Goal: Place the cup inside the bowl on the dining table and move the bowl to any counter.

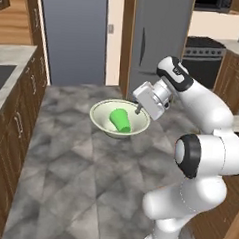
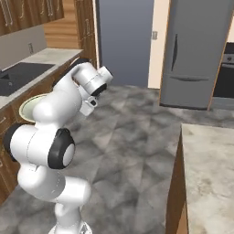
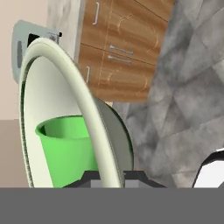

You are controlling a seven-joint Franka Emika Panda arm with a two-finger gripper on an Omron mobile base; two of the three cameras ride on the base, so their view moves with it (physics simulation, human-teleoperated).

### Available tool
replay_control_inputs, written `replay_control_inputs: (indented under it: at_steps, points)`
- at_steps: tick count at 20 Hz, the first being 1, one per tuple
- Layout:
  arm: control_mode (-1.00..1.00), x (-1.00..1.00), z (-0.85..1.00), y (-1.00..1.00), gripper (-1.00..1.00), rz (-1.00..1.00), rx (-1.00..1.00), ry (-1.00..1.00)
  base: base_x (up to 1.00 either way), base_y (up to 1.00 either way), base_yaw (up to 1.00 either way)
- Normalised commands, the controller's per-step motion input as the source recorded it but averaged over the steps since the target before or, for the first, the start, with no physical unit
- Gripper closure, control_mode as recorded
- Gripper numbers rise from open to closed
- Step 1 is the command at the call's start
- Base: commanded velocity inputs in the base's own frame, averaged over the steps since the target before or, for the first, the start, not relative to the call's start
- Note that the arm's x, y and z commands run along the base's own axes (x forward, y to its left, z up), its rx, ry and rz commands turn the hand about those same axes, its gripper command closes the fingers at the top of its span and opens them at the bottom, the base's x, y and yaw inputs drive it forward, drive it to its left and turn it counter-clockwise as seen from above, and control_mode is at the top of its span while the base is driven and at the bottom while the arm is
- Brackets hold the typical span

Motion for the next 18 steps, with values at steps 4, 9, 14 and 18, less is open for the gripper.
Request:
replay_control_inputs:
  at_steps: [4, 9, 14, 18]
  points:
    - [1.0, 0.0, 0.0, 0.0, 1.0, 0.0, 0.0, 0.0, 1.0, 0.74, -0.06]
    - [1.0, 0.0, 0.0, 0.0, 1.0, 0.0, 0.0, 0.0, 1.0, 0.33, -0.01]
    - [1.0, 0.0, 0.0, 0.0, 1.0, 0.0, 0.0, 0.0, 1.0, 0.19, 0.0]
    - [1.0, 0.0, 0.0, 0.0, 1.0, 0.0, 0.0, 0.0, 1.0, 0.23, 0.0]
